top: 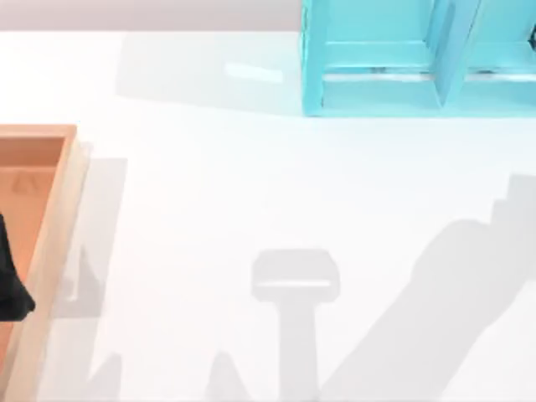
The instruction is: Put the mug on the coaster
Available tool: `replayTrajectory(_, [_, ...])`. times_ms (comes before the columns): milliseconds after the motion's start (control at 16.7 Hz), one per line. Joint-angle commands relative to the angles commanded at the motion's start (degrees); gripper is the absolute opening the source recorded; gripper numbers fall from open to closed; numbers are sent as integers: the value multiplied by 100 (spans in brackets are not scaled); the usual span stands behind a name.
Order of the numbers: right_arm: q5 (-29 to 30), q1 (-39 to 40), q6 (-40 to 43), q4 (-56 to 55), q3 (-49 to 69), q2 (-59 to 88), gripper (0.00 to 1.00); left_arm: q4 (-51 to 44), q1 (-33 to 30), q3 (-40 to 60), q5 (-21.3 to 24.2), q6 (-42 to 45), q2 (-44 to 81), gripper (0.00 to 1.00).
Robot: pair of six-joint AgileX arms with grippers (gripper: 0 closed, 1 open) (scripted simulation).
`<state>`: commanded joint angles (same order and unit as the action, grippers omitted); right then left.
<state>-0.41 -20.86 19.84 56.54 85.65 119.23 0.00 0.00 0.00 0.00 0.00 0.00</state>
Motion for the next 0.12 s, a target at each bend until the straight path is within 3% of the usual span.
replayTrajectory(120, [0,0,0,0,0,0,100,0,0,0,0,0,0,100])
